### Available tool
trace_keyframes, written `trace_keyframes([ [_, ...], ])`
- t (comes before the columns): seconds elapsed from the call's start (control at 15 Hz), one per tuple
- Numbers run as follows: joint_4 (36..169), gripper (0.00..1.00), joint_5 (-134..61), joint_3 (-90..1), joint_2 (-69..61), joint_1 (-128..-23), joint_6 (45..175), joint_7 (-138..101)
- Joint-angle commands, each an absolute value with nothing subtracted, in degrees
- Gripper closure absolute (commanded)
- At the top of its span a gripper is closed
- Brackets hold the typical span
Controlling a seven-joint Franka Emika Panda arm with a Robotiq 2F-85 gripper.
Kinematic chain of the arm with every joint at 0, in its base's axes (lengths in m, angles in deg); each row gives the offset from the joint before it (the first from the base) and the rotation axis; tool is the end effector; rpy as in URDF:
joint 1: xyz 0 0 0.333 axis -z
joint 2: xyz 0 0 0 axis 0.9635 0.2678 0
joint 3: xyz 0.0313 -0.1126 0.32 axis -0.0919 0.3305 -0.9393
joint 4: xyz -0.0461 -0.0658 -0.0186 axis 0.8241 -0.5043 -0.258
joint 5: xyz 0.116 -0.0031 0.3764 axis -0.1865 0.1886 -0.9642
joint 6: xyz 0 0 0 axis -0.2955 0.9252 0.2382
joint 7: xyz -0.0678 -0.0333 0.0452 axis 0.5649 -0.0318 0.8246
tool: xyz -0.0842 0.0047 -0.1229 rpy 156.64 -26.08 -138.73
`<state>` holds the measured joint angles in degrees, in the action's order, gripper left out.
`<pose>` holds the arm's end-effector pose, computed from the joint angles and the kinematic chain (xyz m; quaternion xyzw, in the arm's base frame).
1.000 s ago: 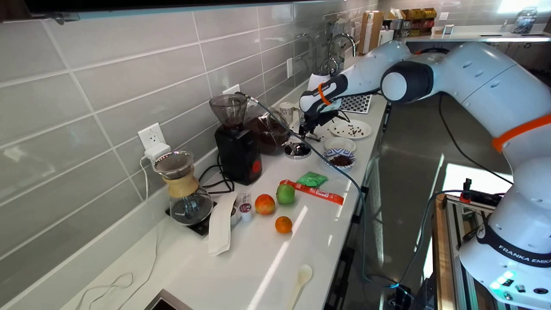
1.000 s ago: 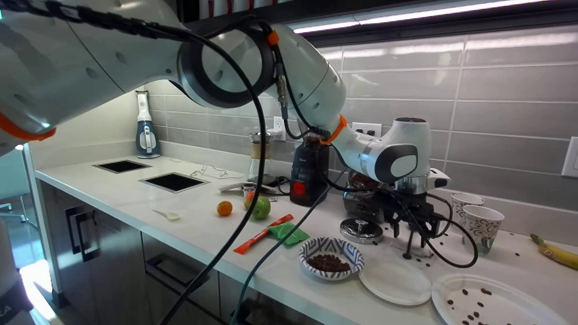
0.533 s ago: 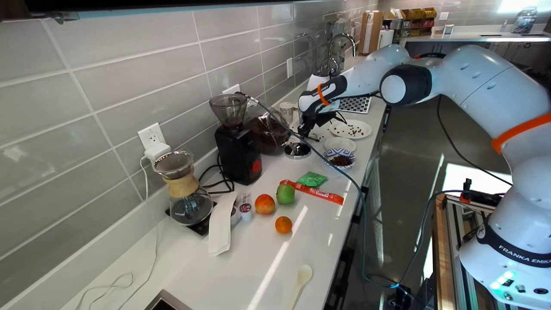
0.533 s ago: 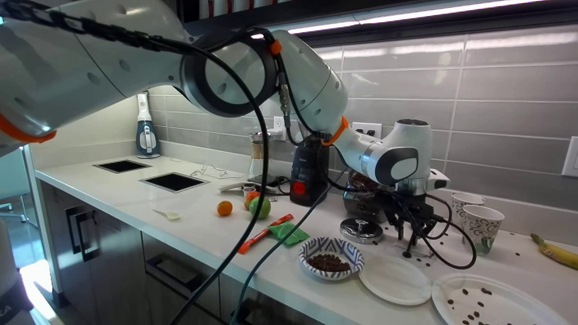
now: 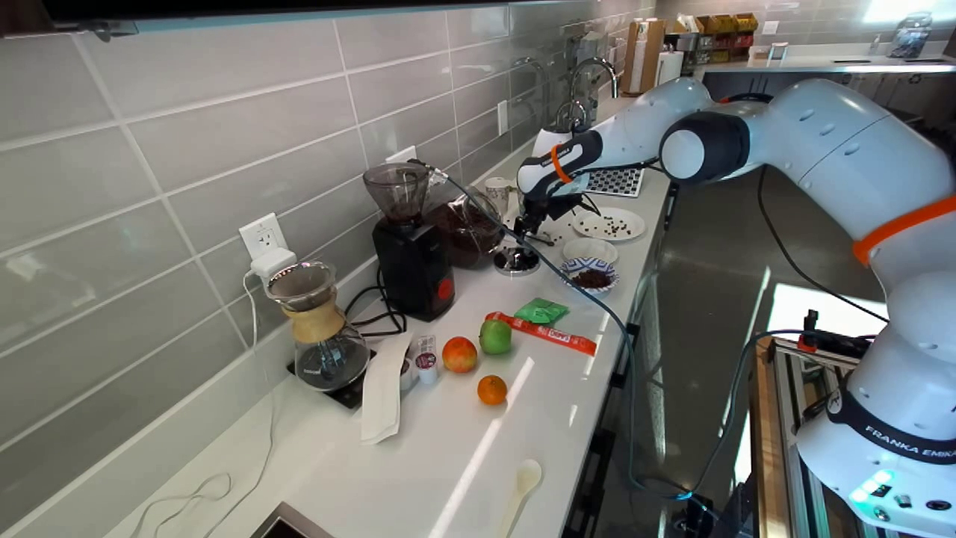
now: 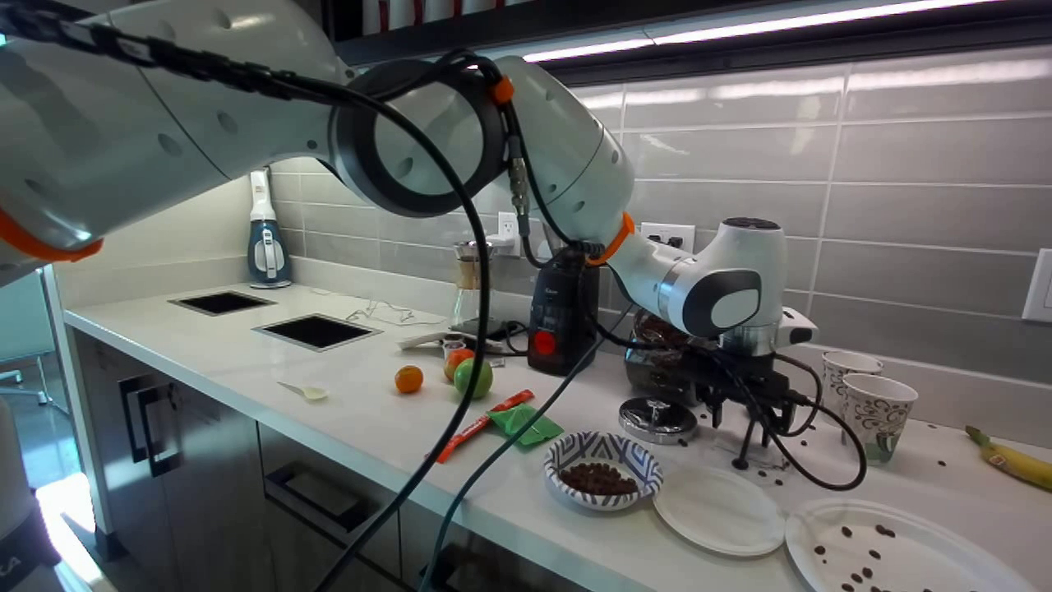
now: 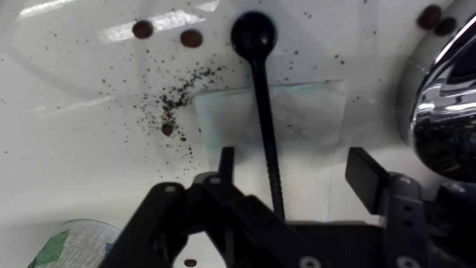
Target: Transfer a spoonful of contents from the glass container to the right plate
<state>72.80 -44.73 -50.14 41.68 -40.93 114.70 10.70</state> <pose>0.6977 -0.4434 0.1498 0.9853 -0.1015 0.1356 0.0243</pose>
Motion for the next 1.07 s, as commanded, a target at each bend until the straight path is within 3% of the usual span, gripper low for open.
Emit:
trace_keyframes([
  [0.0, 70.7, 0.45, -45.4, -51.4, 42.9, -39.9, 113.2, 12.5],
  [0.13, 70.9, 0.50, -45.3, -51.6, 42.8, -39.7, 113.3, 12.8],
  [0.2, 70.9, 0.44, -45.4, -51.7, 42.7, -39.7, 113.4, 12.9],
  [0.47, 70.9, 0.39, -45.3, -51.9, 42.6, -39.5, 113.6, 13.2],
  [0.6, 71.0, 0.46, -45.3, -52.0, 42.5, -39.5, 113.7, 13.4],
  [0.8, 70.8, 0.65, -45.2, -52.1, 42.6, -39.4, 113.7, 13.4],
  [0.87, 70.7, 0.78, -45.2, -52.1, 42.6, -39.4, 113.7, 13.5],
  [1.0, 70.6, 0.96, -45.2, -52.1, 42.6, -39.4, 113.7, 13.5],
])
